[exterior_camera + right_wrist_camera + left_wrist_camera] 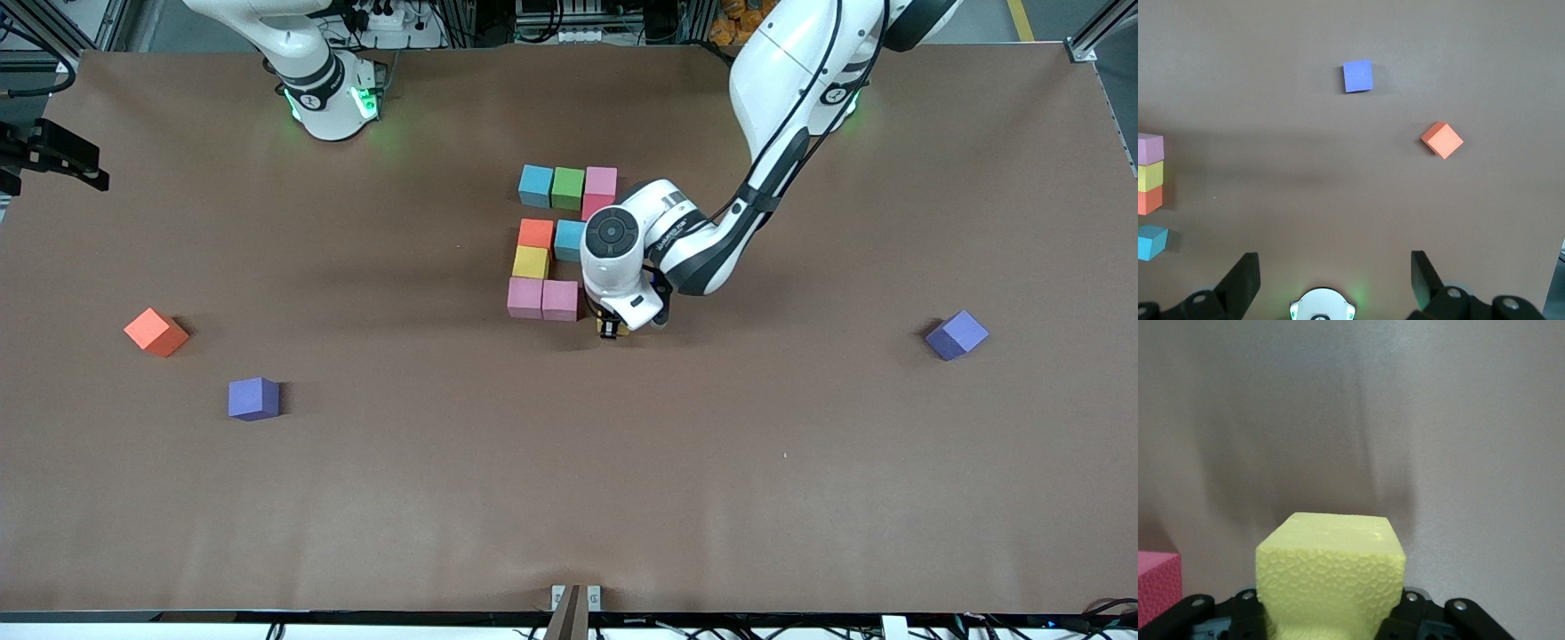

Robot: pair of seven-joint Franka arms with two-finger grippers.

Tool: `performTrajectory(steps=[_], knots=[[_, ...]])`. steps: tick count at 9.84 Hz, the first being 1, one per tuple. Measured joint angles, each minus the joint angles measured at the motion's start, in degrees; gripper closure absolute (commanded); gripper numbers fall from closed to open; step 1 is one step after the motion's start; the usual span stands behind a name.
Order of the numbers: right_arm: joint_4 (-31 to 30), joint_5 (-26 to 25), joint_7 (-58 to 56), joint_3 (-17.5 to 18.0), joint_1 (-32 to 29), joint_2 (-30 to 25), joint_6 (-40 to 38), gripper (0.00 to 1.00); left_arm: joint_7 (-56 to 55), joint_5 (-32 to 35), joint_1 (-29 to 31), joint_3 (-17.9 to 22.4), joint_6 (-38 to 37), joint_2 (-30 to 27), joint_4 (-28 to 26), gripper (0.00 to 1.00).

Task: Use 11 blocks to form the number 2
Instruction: 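Lower the yellow cube beside the pink cube with the left gripper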

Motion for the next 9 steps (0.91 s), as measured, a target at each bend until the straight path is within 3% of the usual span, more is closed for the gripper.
performTrajectory(steps=[9], knots=[[0.12,-0.11,0.00,-0.06,-1.09,0.13,0.00,0.00,-8.79,0.06,-2.81,0.03,-0.03,0.50,0.10,0.98]])
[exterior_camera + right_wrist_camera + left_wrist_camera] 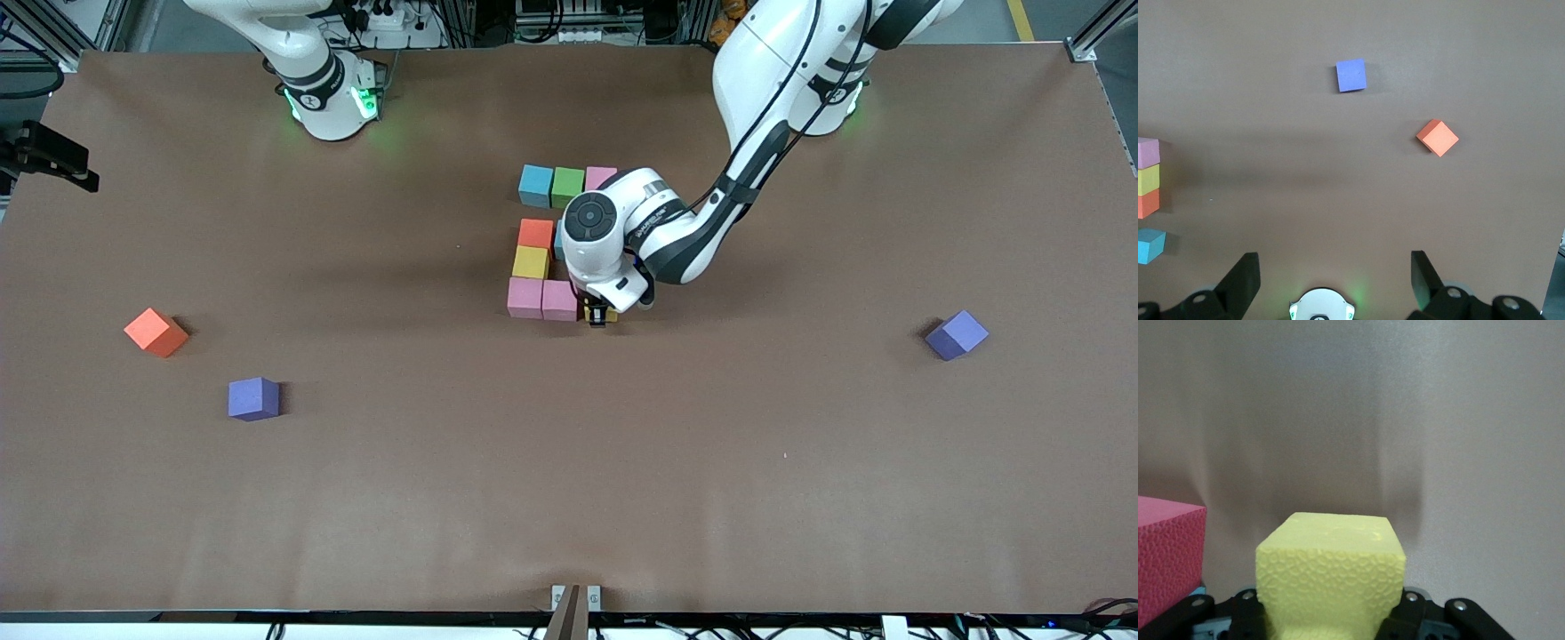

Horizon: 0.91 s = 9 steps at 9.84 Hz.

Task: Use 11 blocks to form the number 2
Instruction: 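Lower the yellow cube beside the pink cube with the left gripper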

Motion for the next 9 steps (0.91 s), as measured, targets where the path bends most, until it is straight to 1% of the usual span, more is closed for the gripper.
performTrajectory(steps=[9], knots=[[0.06,0.00,0.02,0.00,0.00,0.02,0.04,0.00,-0.29,0.25,-1.24,0.11,0.00,1.08,0.18,0.96]])
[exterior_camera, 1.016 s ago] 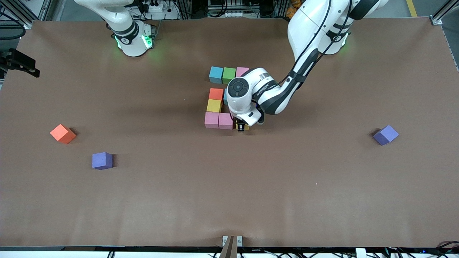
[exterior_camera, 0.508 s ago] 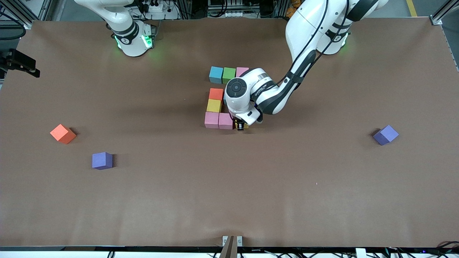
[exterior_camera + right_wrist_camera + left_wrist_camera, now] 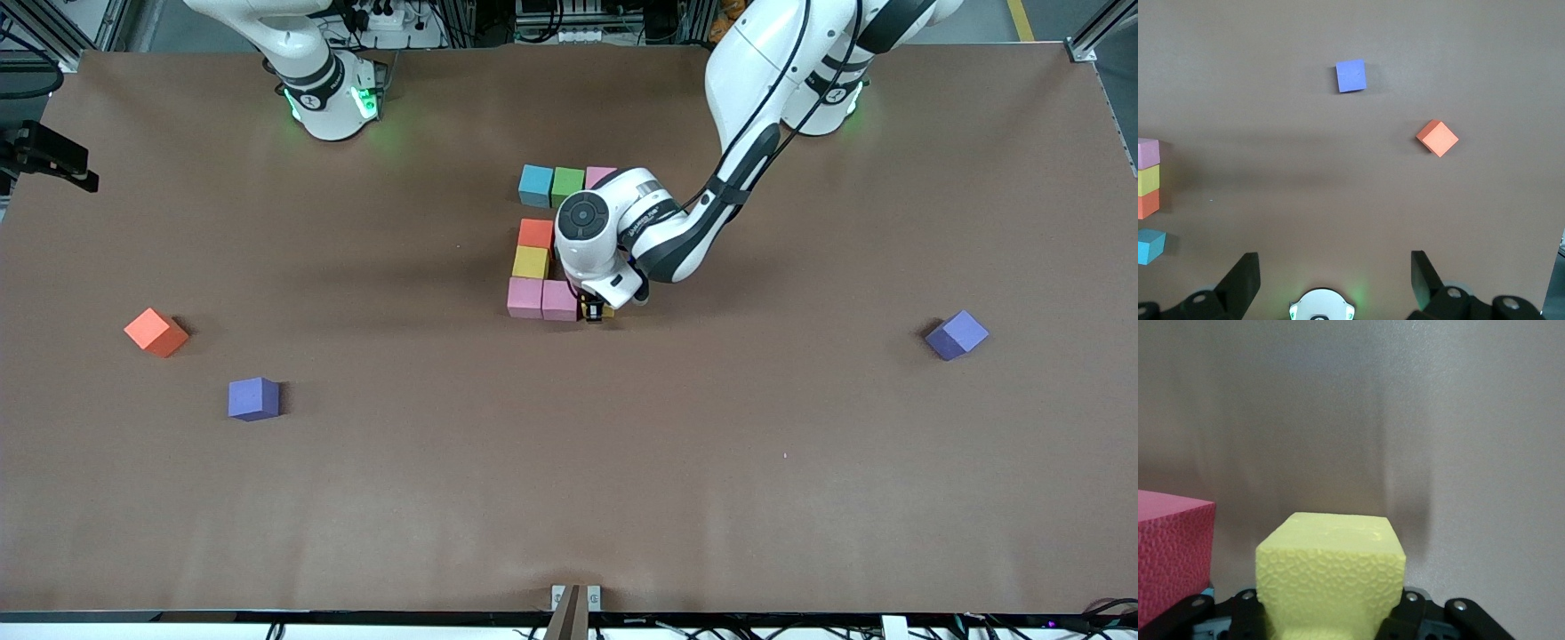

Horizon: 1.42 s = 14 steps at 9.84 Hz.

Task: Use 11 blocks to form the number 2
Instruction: 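Lower the yellow cube beside the pink cube with the left gripper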

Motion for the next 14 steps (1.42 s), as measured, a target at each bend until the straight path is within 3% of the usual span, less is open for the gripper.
performTrajectory(steps=[11,12,13,14], knots=[[0.00,0.04,0.00,0.11,0.05,0.01,0.00,0.00,0.00,0.47,-0.11,0.09,0.03,0.96,1.63,0.93],[0.00,0.04,0.00,0.08,0.04,0.01,0.00,0.00,0.00,0.47,-0.12,0.09,0.03,0.97,1.66,0.79],[0.00,0.04,0.00,0.07,0.03,0.01,0.00,0.00,0.00,0.47,-0.14,0.09,0.03,0.98,1.67,0.55],[0.00,0.04,0.00,0.07,0.03,0.01,0.00,0.00,0.00,0.49,-0.15,0.09,0.03,0.99,1.67,0.16]])
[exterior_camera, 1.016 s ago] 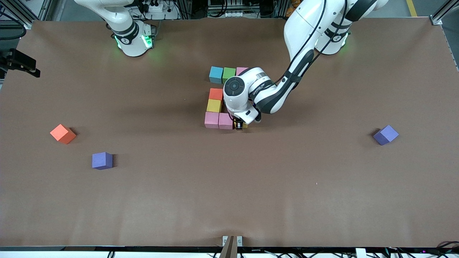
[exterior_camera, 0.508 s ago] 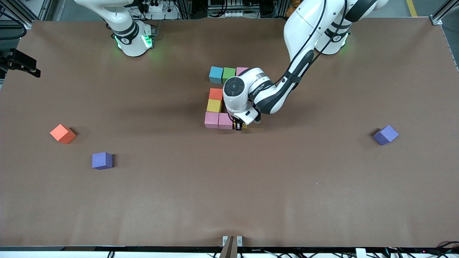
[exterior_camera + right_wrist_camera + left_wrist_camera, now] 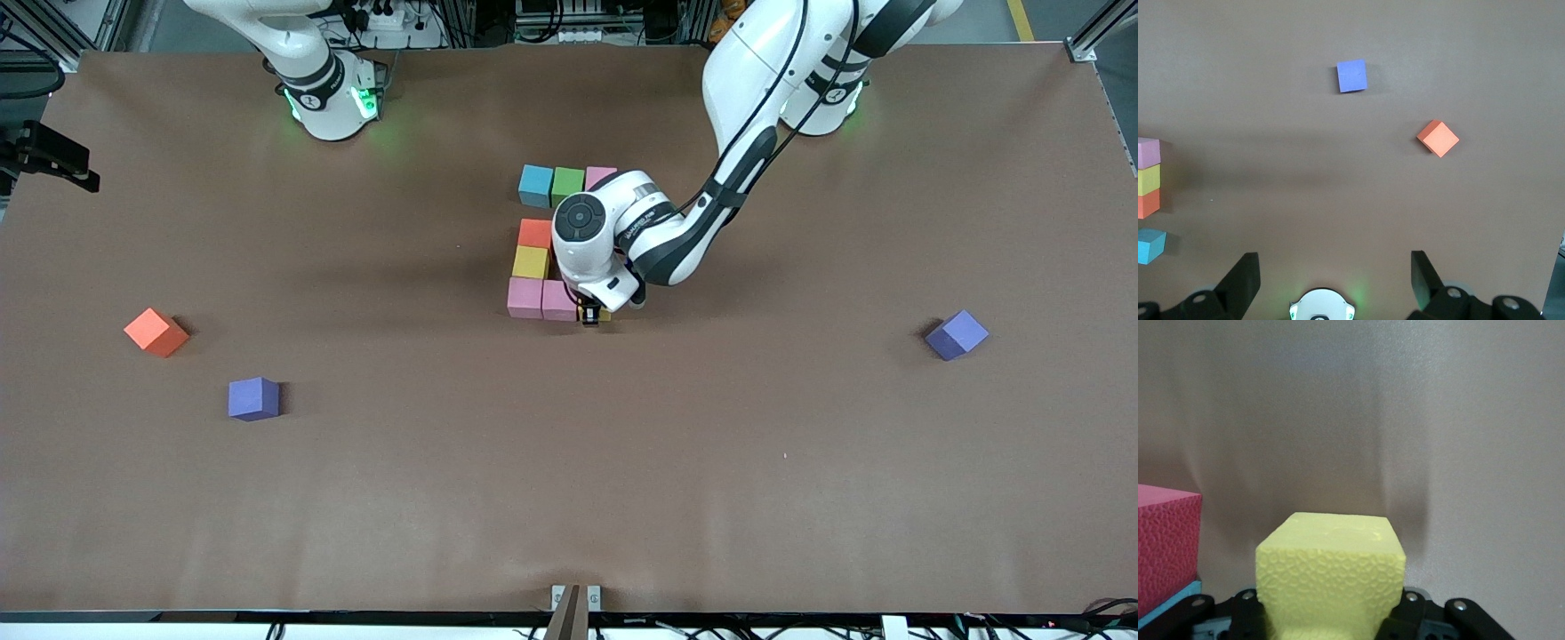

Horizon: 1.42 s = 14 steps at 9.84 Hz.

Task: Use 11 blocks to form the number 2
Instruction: 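Lower the yellow cube beside the pink cube with the left gripper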

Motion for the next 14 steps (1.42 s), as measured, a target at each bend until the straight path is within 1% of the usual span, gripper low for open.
performTrajectory(steps=[1,4,9,14], knots=[[0.00,0.00,0.00,0.00,0.00,0.00,0.00,0.00,0.00,0.04,-0.01,0.00,0.00,0.04,0.01,0.00],[0.38,0.00,0.00,-0.05,-0.03,0.00,0.01,0.00,0.19,3.84,-1.40,-0.01,0.00,0.58,0.05,0.00],[0.51,0.00,0.00,-0.04,-0.03,0.00,0.01,0.00,0.31,4.04,-1.84,0.16,-0.22,0.65,0.55,0.00],[0.51,0.00,0.00,-0.02,-0.02,0.00,0.01,0.00,1.15,4.11,-1.75,0.16,-2.62,-0.34,1.47,0.00]])
